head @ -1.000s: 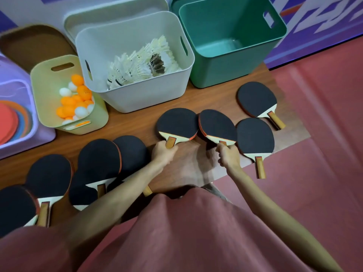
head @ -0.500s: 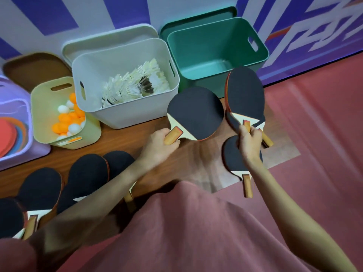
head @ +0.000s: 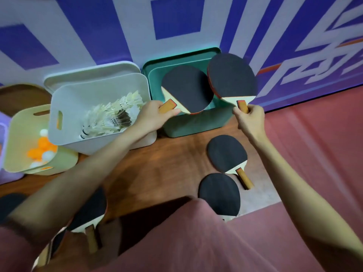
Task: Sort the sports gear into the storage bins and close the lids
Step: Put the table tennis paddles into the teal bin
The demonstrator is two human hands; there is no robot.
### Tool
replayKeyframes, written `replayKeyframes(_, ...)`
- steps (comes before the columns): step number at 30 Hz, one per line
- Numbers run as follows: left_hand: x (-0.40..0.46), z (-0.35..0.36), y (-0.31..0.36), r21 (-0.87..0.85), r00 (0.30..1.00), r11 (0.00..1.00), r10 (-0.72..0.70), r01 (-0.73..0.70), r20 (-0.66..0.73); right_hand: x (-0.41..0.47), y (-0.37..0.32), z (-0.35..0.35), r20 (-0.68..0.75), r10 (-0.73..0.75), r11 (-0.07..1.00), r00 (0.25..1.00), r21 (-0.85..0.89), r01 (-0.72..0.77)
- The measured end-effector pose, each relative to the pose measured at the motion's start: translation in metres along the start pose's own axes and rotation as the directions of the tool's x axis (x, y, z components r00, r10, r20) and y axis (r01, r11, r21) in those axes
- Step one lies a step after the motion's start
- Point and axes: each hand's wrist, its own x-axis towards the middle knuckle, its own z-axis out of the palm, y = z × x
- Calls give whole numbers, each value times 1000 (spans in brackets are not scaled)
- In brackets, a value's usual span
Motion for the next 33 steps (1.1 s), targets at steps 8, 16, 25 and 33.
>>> replayKeyframes(8, 78, 24, 8, -115, 959, 966, -209, 233, 192, 73, -19, 6, 119, -71, 990, 990, -110, 85)
replayKeyframes(16, 129, 60, -5, -40, 862, 923, -340, 382, 376, 120, -25, 26, 284, -19, 905, 959, -403, 138)
replayKeyframes(25, 155, 97, -25, 171, 769, 877, -477, 449, 427, 144, -21, 45, 461, 45, 739, 886, -612, 281)
replayKeyframes(33, 154, 89, -14, 629, 758, 777, -426, 27, 494, 150, -8, 75, 592, 134, 664, 794, -649, 372)
